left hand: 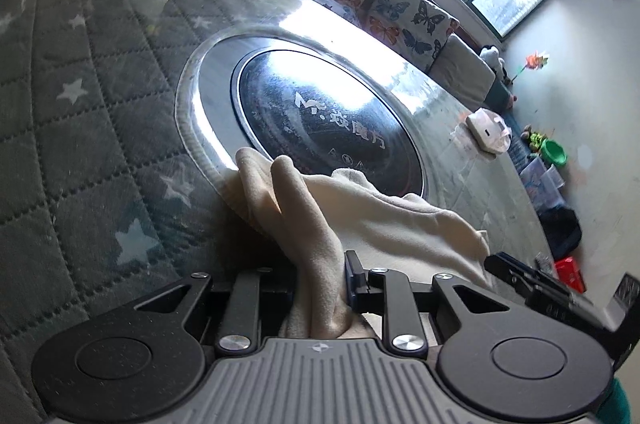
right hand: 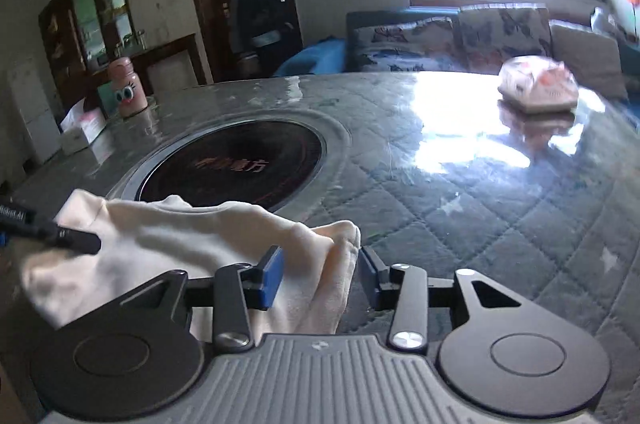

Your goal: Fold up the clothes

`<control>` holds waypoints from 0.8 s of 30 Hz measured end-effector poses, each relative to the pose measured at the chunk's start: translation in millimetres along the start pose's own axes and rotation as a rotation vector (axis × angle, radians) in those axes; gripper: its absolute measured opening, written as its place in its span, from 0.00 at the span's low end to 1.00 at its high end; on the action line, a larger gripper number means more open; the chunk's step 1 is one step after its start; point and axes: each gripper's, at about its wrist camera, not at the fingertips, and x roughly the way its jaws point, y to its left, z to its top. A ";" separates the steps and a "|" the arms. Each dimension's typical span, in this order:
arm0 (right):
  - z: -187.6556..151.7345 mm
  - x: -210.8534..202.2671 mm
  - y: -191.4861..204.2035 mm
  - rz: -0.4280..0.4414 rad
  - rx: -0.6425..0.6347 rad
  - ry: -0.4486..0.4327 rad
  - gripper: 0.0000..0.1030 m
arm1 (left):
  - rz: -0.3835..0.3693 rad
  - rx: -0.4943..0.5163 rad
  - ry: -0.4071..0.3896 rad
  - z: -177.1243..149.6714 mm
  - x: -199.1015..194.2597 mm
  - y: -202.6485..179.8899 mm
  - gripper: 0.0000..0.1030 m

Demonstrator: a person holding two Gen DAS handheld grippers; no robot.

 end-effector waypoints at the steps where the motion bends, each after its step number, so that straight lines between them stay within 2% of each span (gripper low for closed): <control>1: -0.9 2.6 -4.1 0.011 0.024 0.005 0.40 | 0.006 0.012 -0.002 0.0 0.2 -1.3 0.24; 6: -5.0 10.9 -7.9 0.048 0.089 -0.006 0.39 | 0.039 0.079 -0.012 0.2 2.2 -10.1 0.24; 8: -5.6 10.8 -2.7 0.065 0.077 -0.002 0.22 | 0.054 0.110 -0.019 0.0 2.7 -14.1 0.24; 11: -5.5 6.4 5.4 0.072 0.049 -0.022 0.11 | 0.068 0.145 -0.027 0.4 2.6 -19.9 0.24; 16: 0.3 -13.7 13.3 0.056 0.015 -0.085 0.10 | 0.071 0.206 -0.053 4.5 -2.9 -33.3 0.22; 24: 19.2 -51.0 10.6 -0.008 -0.031 -0.166 0.10 | 0.002 0.290 -0.084 17.8 -2.6 -68.4 0.20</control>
